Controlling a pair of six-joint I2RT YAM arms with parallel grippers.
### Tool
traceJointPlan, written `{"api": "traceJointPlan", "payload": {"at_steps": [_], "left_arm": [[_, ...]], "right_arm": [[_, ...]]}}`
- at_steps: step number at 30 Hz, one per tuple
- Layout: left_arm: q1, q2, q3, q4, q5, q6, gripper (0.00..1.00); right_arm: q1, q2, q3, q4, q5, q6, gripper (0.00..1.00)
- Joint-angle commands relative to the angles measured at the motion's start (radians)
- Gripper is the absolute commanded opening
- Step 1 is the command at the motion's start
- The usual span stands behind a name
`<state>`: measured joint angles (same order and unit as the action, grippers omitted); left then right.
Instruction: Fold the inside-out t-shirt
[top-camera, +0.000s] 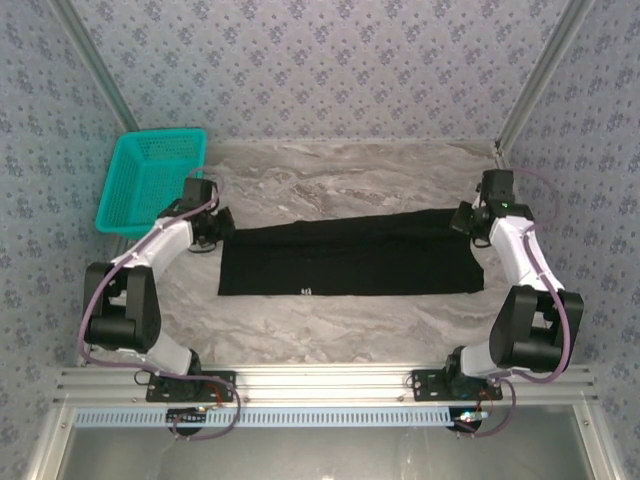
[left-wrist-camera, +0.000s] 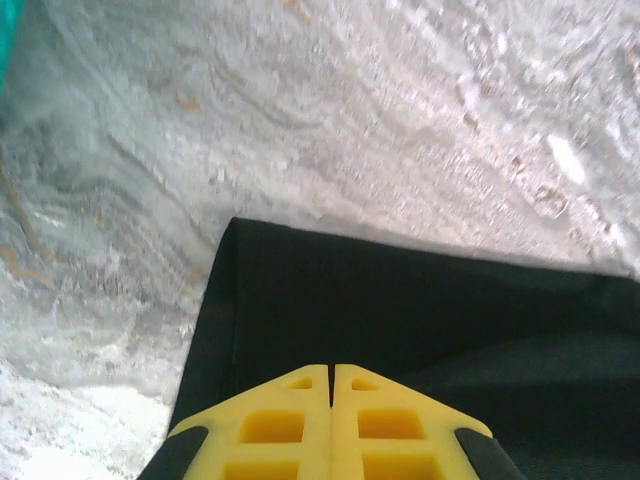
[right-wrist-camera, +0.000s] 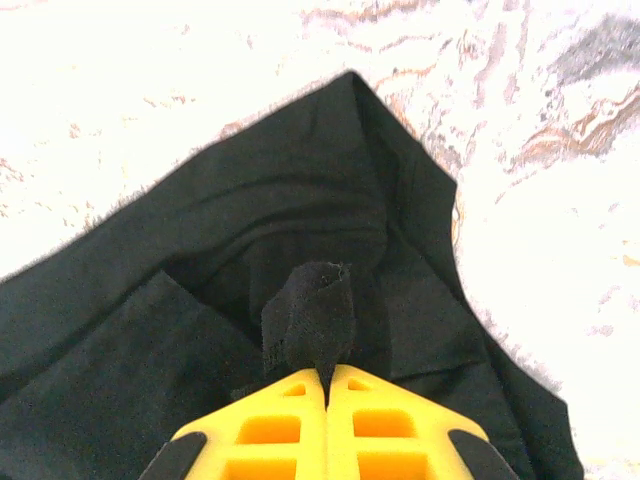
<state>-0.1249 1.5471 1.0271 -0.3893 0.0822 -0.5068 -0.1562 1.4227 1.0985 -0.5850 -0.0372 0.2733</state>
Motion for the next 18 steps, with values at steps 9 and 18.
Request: {"api": "traceJointPlan", "payload": {"at_steps": [9,18], "left_arm": [[0.027,0.001,-0.070,0.004,-0.044,0.008,0.02],[0.016,-0.050,-0.174,0.013,0.047,-0.010,0.35]], "right_arm": [[-0.039,0.015,-0.037,-0.058,0.019,0.005,0.00],[-0.037,-0.003,-0.129,-0.050,0.123,0.068,0.34]]}}
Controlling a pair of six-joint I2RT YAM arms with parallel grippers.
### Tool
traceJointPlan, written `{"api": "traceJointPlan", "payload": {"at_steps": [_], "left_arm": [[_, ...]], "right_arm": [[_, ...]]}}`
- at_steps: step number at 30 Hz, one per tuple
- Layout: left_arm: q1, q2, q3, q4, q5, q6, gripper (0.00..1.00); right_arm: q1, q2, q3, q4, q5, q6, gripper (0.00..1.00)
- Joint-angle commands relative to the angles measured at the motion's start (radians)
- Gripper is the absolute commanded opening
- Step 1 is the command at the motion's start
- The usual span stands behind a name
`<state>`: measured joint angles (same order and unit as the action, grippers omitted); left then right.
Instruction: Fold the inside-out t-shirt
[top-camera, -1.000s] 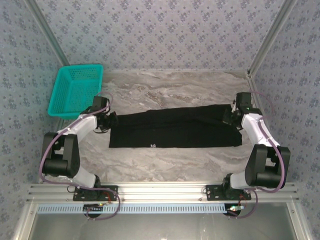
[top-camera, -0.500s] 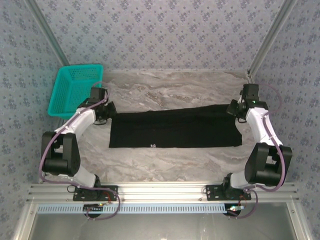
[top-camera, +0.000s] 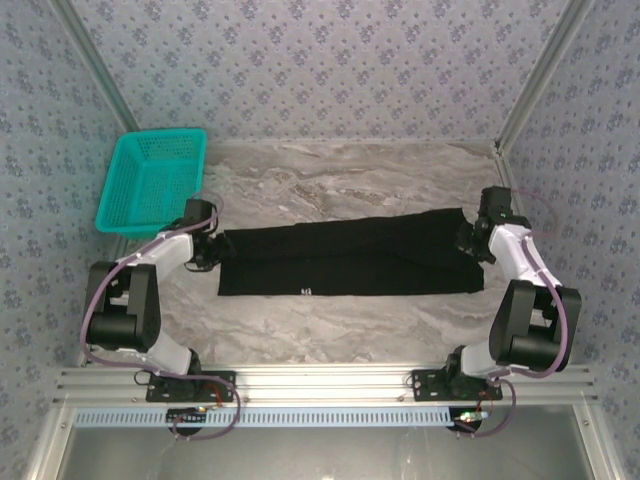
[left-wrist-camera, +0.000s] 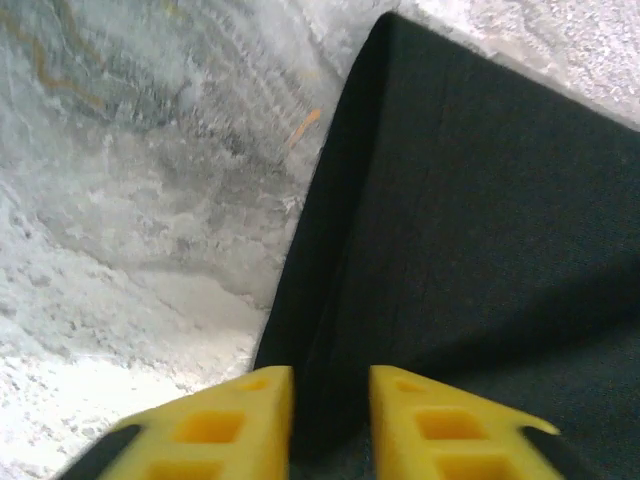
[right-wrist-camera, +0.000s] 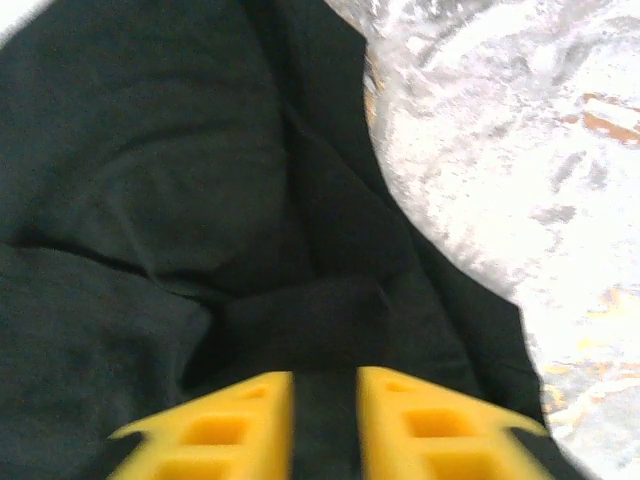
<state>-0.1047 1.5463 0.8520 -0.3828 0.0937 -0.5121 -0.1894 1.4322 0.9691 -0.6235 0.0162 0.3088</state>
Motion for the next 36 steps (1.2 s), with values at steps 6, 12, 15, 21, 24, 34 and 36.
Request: {"api": "traceJointPlan", "payload": {"at_steps": [6,12,15,21,24,34,36], "left_arm": [[-0.026,-0.131,0.042,0.007,-0.037,-0.013,0.59],[-0.115,-0.043,0.108,0.110,0.052,-0.021,0.71],[-0.130,0.075,0.173,0.121,0.124,-0.032,0.70],[-0.130,0.188,0.183,0.078,0.107,-0.011,0.67],[-0.130,0.184,0.131,0.083,0.091,-0.016,0.67],[-0.129,0.192,0.053,0.106,0.064,-0.011,0.67],[-0.130,0.188,0.056,0.102,0.060,-0.009,0.67]], "right_arm": [[0.072,-0.054,0.024,0.092,0.034,0.053,0.50],[0.166,0.182,0.177,0.058,-0.003,0.038,0.54],[0.163,0.281,0.258,0.059,-0.014,0.006,0.55],[0.156,0.442,0.354,-0.010,-0.069,-0.008,0.53],[0.164,0.466,0.349,-0.046,-0.100,-0.019,0.47],[0.265,0.300,0.274,-0.037,0.064,-0.056,0.52],[0.286,0.292,0.267,-0.029,0.041,-0.062,0.53]]}}
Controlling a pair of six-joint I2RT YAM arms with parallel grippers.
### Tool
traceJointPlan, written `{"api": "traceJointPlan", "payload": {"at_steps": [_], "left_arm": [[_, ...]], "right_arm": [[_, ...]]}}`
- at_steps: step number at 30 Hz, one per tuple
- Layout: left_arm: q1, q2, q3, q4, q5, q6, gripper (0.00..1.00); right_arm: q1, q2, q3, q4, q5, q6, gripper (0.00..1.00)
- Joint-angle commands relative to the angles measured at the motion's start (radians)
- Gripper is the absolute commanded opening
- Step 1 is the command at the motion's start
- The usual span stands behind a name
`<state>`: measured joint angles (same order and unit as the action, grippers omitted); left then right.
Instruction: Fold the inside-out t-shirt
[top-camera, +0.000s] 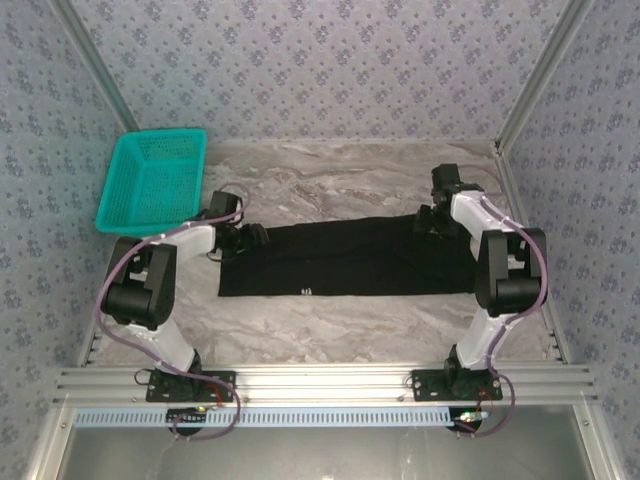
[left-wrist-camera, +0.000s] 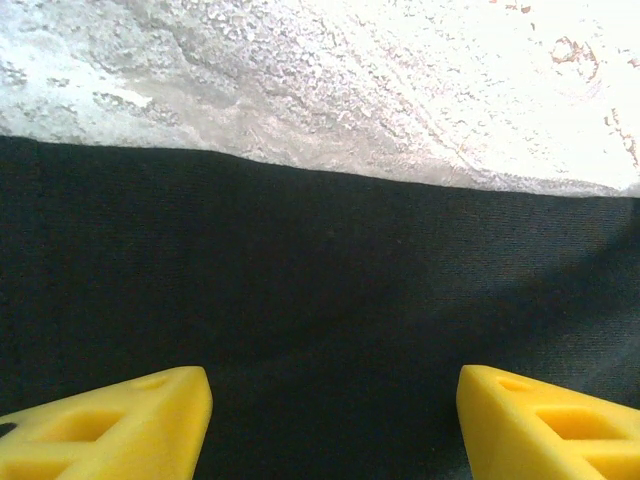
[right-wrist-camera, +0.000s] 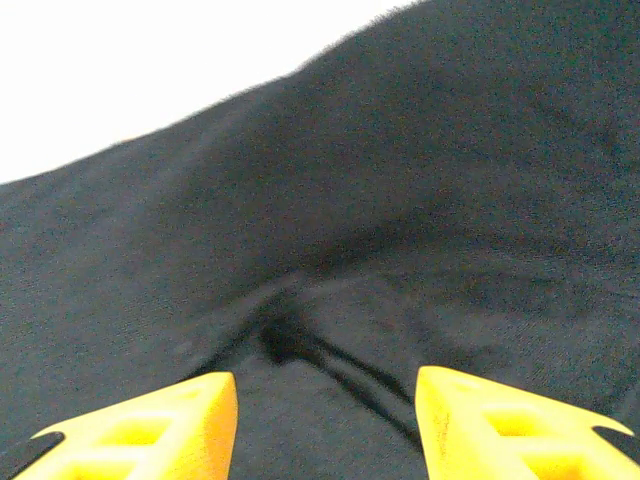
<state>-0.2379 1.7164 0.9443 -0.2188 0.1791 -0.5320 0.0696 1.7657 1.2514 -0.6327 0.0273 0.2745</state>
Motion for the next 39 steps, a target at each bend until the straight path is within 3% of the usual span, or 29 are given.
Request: {"api": "traceJointPlan", "payload": {"at_steps": [1,12,17,23,27,34,39], "left_arm": [[0.003,0.016,-0.032,-0.064,-0.027,0.013,0.67],[0.003,0.000,-0.024,-0.082,-0.039,0.024,0.67],[0.003,0.000,-0.022,-0.086,-0.046,0.029,0.67],[0.003,-0.003,-0.023,-0.086,-0.046,0.032,0.67],[0.003,-0.004,-0.019,-0.091,-0.049,0.036,0.67],[0.003,-0.014,-0.015,-0.099,-0.055,0.046,0.67],[0.003,-0.015,-0.018,-0.094,-0.049,0.046,0.67]], "right_arm": [[0.036,-0.037,-0.013,-0.015,0.016,-0.029,0.53],[0.050,0.083,0.033,0.006,-0.046,-0.016,0.44],[0.050,0.081,0.025,0.001,-0.045,-0.017,0.22],[0.052,-0.008,-0.020,-0.031,-0.029,-0.007,0.05],[0.072,-0.094,-0.092,-0.058,-0.053,0.033,0.04],[0.194,-0.286,-0.253,-0.111,-0.083,0.161,0.05],[0.338,-0.373,-0.362,-0.106,-0.128,0.289,0.14]]}}
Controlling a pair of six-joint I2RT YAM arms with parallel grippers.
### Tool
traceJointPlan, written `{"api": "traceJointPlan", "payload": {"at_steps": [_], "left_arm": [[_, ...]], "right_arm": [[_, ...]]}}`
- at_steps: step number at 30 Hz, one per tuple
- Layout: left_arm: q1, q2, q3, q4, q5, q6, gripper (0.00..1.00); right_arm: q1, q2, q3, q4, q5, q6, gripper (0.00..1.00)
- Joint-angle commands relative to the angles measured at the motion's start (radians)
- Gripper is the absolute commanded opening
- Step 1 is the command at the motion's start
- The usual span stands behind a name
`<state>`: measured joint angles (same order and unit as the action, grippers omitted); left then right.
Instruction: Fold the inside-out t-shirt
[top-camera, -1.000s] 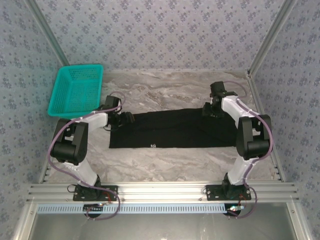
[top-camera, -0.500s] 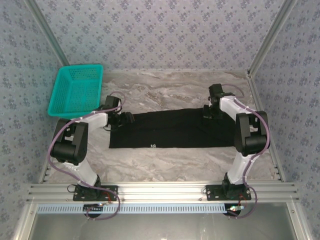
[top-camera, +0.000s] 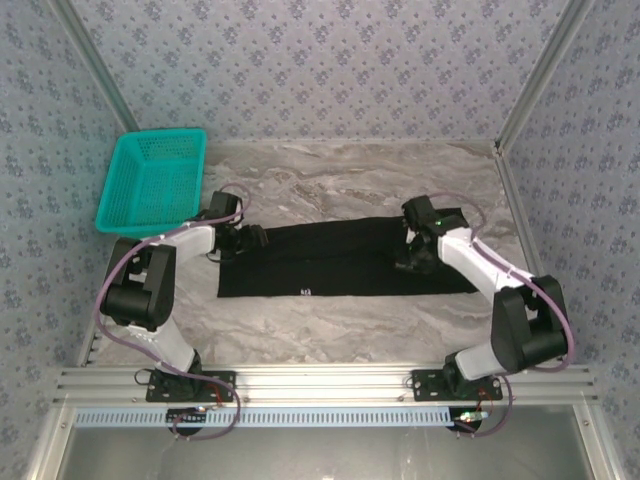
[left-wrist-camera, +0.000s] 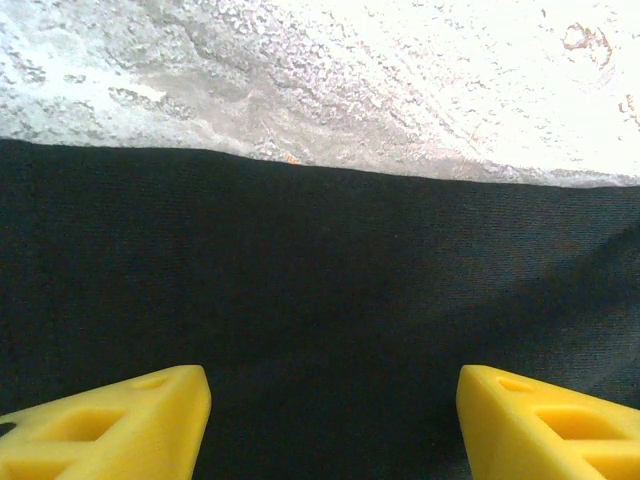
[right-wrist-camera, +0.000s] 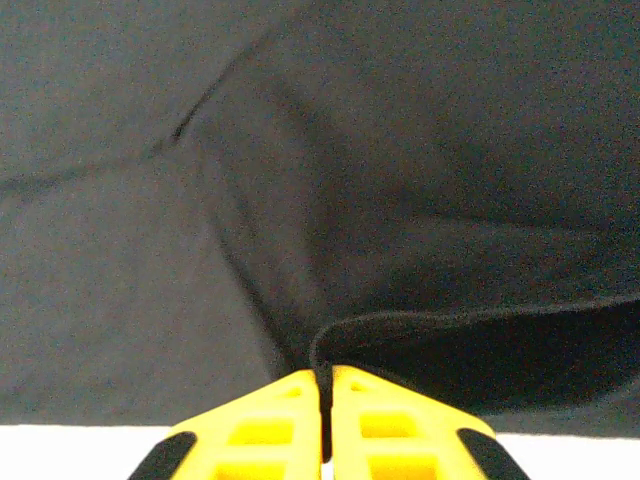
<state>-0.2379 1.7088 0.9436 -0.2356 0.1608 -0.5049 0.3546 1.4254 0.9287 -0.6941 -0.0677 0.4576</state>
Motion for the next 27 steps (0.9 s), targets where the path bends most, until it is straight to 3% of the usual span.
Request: {"api": "traceJointPlan", "payload": {"at_steps": [1,3,6,9,14,19,23,27], "left_arm": [[0.003,-0.008,-0.016,-0.077,-0.027,0.019,0.67],[0.003,-0.009,-0.014,-0.076,-0.021,0.019,0.67],[0.003,-0.014,-0.010,-0.077,-0.020,0.022,0.67],[0.003,-0.021,-0.008,-0.076,-0.018,0.022,0.67],[0.002,-0.038,-0.012,-0.081,-0.016,0.023,0.67],[0.000,-0.050,-0.010,-0.087,-0.015,0.019,0.67],[-0.001,-0.039,0.000,-0.087,-0.014,0.020,0.67],[0.000,-0.037,0.001,-0.093,-0.018,0.026,0.67]], "right_arm": [[0.077,-0.046,-0.048,-0.061,-0.028,0.125,0.15],[0.114,-0.076,-0.053,-0.092,-0.009,0.135,0.18],[0.123,-0.126,-0.039,-0.121,0.019,0.127,0.37],[0.089,-0.120,0.000,-0.133,0.067,0.097,0.46],[-0.040,-0.036,0.040,-0.172,0.110,0.056,0.48],[-0.174,-0.045,-0.011,-0.214,0.153,0.060,0.50],[-0.197,-0.007,-0.045,-0.154,0.123,0.061,0.51],[-0.246,0.054,-0.019,-0.140,0.151,0.036,0.45]]}}
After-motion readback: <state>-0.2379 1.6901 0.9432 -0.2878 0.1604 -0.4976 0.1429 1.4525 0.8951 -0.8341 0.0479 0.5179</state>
